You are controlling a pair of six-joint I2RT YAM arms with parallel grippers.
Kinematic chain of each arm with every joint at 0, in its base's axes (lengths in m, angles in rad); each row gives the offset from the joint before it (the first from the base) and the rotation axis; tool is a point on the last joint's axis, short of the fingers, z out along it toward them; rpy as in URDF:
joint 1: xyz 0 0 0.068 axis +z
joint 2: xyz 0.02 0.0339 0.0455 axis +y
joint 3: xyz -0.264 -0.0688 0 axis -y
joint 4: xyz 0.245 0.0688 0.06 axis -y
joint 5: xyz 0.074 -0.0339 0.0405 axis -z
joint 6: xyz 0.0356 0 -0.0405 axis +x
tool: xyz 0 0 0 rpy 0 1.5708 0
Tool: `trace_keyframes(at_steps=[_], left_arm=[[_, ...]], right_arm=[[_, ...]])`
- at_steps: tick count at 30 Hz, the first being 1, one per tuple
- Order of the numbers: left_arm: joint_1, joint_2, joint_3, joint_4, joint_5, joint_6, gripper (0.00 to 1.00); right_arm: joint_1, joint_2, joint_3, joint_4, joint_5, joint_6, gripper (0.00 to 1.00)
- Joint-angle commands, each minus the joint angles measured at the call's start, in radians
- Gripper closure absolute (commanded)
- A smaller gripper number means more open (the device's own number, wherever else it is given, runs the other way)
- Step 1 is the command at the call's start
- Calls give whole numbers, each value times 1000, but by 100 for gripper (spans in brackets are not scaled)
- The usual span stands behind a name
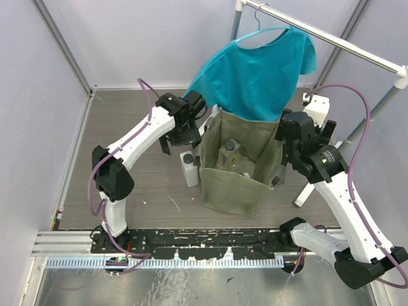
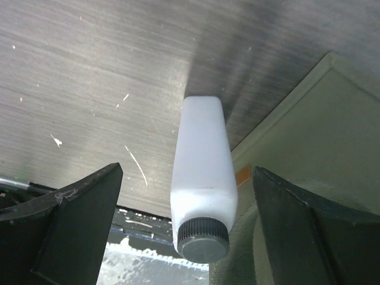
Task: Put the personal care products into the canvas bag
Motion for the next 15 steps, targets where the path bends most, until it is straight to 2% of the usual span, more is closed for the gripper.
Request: trace_keyframes(at_steps=[1,15], left_arm=[[2,-26,-66,13,80,5,2],[-57,-69,-214,110,148,-42,2]], right_arm=[[-4,-12,1,29,28,3,0],[-3,12,15,17,-11,-2,0]])
